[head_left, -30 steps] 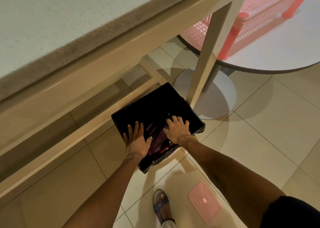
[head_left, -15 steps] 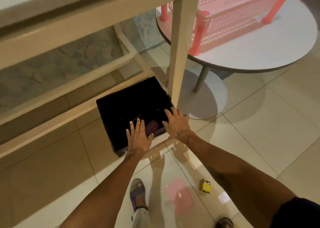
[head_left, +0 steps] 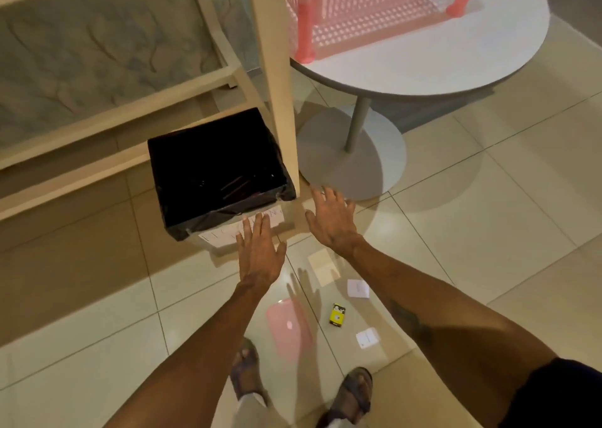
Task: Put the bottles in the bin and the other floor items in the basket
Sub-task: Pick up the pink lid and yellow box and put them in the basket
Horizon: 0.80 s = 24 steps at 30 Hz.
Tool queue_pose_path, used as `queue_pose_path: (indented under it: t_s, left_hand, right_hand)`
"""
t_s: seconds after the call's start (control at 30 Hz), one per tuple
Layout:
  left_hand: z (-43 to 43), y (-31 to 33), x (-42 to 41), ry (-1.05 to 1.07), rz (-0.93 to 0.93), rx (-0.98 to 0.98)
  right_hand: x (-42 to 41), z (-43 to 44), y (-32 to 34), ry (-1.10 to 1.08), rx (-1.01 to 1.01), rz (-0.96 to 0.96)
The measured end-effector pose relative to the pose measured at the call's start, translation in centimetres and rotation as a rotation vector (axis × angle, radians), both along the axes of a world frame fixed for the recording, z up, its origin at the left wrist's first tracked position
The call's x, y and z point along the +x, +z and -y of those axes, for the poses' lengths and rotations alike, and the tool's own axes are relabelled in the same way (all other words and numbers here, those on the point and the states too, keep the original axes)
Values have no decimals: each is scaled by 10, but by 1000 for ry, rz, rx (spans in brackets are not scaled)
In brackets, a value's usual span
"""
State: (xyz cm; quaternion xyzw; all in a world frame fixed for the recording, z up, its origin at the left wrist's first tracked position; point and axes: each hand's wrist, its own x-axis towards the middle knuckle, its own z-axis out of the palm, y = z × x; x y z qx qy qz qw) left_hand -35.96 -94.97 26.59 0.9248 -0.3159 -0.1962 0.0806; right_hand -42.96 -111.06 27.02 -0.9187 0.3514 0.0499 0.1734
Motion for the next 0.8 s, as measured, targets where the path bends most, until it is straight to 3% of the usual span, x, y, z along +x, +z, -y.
queue_pose_path:
  t_s: [0.8]
  left_hand:
    - [-86, -123, -66, -113, -95, 130]
  right_hand:
    - [-118, -91, -138, -129, 132, -143]
